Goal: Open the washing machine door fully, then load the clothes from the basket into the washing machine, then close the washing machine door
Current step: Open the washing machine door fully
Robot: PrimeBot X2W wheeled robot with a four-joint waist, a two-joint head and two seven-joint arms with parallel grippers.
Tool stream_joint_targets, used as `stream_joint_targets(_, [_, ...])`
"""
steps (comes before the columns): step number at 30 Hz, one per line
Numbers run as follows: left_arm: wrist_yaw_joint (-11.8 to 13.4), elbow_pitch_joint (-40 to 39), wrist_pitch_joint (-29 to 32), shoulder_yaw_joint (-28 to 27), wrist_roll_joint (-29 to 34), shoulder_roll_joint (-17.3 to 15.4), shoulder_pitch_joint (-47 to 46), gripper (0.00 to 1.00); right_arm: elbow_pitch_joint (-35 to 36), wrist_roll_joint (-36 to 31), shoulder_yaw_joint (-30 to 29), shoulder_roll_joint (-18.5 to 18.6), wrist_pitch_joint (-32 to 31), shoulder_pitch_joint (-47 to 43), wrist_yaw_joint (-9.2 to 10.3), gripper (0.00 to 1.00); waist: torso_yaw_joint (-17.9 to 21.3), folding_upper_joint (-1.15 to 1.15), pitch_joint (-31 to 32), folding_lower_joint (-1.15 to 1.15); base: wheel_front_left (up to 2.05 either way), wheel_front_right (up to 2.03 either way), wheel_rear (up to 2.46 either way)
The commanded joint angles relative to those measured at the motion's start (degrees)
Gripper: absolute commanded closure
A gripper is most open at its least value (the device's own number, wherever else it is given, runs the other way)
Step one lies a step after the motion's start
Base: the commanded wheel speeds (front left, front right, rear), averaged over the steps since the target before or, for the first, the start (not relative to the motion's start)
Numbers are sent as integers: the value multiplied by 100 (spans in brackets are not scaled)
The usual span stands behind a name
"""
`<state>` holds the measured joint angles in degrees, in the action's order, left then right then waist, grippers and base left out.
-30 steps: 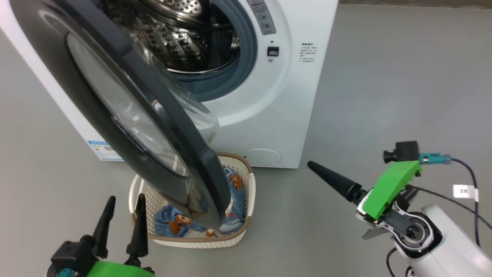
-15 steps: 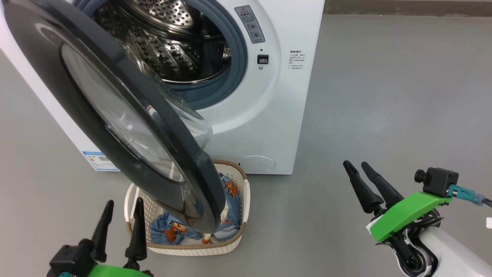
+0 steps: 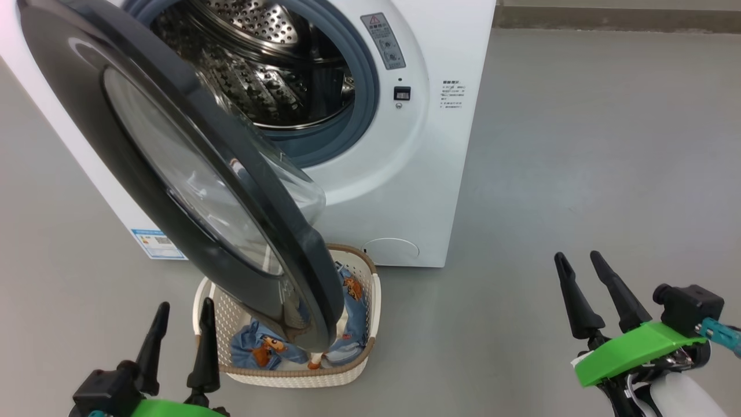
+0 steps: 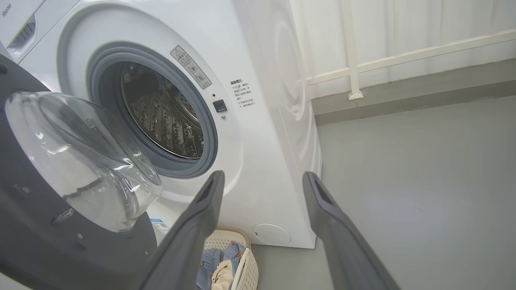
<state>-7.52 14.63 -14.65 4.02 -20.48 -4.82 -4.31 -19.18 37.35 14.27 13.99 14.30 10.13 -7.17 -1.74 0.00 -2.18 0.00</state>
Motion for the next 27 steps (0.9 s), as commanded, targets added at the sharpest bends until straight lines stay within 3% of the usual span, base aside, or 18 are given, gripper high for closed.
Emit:
stream_joint_targets(1, [3, -141, -35, -167, 95, -88, -27, 0, 166, -63, 33, 19, 69, -7, -32, 0, -11, 0, 14, 0, 0, 0, 0])
stream_joint_targets(13, [3, -133, -35, -155, 95, -84, 16, 0, 449, -1247, -370, -130, 69, -540, -32, 0, -38, 0, 81, 0, 0, 0, 0])
stream_joint_targets(27, [3, -154, -35, -194, 83, -33, -14, 0, 394, -1554, -606, -236, 70, -748, -32, 0, -84, 0, 36, 0, 0, 0, 0])
